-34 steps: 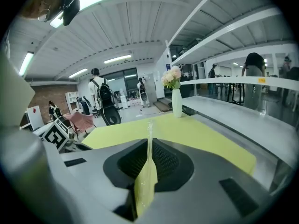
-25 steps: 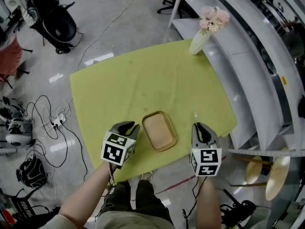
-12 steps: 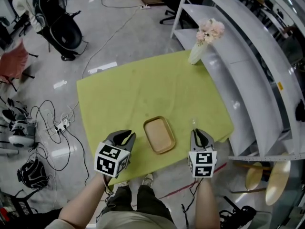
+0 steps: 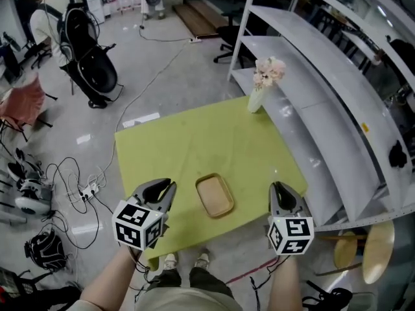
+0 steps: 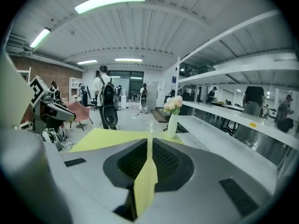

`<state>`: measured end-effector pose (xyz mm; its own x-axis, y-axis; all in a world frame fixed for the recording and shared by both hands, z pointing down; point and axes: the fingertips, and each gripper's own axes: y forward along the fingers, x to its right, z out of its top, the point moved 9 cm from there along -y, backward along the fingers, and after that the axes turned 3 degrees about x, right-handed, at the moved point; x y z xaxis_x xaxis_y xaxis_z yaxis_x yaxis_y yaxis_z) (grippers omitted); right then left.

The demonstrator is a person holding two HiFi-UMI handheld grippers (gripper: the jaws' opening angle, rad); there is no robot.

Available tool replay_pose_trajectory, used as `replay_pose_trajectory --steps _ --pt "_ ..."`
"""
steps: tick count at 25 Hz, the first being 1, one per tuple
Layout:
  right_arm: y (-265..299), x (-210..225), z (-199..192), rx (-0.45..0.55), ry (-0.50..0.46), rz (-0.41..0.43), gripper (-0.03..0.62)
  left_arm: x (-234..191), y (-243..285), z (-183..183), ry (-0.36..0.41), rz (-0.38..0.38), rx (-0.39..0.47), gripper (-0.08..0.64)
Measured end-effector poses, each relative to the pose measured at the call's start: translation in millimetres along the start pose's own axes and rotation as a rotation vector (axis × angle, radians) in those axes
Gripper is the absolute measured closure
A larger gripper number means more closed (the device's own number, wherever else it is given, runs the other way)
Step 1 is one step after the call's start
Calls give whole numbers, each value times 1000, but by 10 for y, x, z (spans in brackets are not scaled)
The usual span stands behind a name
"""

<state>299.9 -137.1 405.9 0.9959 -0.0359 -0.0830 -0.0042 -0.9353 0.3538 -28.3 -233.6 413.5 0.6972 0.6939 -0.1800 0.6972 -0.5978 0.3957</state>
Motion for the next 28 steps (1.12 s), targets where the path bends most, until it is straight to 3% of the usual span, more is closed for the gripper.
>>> replay_pose_trajectory --steps 4,10,18,28 --pt "-330 -84 366 82 28 8 549 52 -307 307 -16 -12 93 505" --pt "-849 -298 846 228 51 51 548 186 -802 696 57 -12 206 513" --pt "-1483 -680 1403 423 1 131 545 391 -1414 1129 134 -6 351 523" --pt "-1906 -1024 1605 538 -38 165 545 564 -1923 1229 262 13 447 545"
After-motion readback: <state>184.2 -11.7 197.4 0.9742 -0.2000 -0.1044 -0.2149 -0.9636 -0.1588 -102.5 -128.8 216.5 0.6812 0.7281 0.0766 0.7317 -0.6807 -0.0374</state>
